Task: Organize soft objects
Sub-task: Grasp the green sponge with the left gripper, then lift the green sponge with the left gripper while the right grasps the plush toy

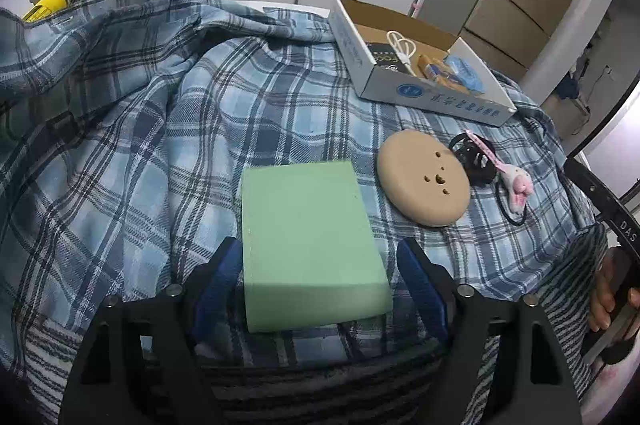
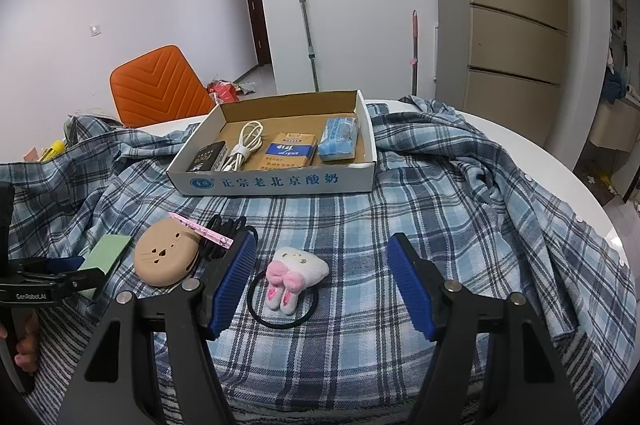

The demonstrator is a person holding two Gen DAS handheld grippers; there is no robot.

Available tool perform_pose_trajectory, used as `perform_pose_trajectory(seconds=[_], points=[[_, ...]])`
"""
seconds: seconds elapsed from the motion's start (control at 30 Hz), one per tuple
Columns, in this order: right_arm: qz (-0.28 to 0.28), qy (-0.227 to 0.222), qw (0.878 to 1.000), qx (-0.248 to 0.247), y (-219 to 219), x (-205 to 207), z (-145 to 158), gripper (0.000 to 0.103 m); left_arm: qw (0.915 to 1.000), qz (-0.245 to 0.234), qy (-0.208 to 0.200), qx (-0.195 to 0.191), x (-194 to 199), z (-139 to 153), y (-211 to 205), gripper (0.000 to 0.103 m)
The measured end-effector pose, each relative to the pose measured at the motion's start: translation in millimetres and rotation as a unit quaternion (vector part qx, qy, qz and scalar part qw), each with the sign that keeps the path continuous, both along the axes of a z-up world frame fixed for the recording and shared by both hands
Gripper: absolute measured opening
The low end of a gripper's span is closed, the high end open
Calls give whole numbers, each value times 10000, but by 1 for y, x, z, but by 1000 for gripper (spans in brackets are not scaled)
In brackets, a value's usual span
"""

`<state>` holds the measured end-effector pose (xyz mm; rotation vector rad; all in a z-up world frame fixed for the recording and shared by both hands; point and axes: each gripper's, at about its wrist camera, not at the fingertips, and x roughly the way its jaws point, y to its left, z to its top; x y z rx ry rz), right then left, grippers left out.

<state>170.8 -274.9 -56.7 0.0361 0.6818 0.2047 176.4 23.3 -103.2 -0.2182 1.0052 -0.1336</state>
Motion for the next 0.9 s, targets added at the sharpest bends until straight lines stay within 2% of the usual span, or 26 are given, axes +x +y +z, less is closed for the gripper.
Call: perform_pose_trajectory(seconds=[0.2,0.23,0.3,0.53,0.63,0.73,0.9], points=[[-12,-9,10000,15,-1,0,0,67,10000,5,35,37,0,-2,1,81],[-15,-9,10000,23,-1,0,0,67,10000,11,34,39,0,-2,1,78],[-28,-11,10000,35,-2,0,0,67,9998,45,42,173,1,-2,-2,74],[-82,-67,9999,44,-4,-2,2,67,9974,-35,-96,711,-2,2,-16,73],[-76,-70,9999,16,-3,-3,2,67,9957,-208,-561,713,-13,13,-22,73],[57,-11,10000,23,-1,-1,4,67,9903,-362,-1149,691,-29,29,-26,73],[247,465,9982,-287,15,9,0,59,9820,-295,-1762,618,-47,46,-24,73]])
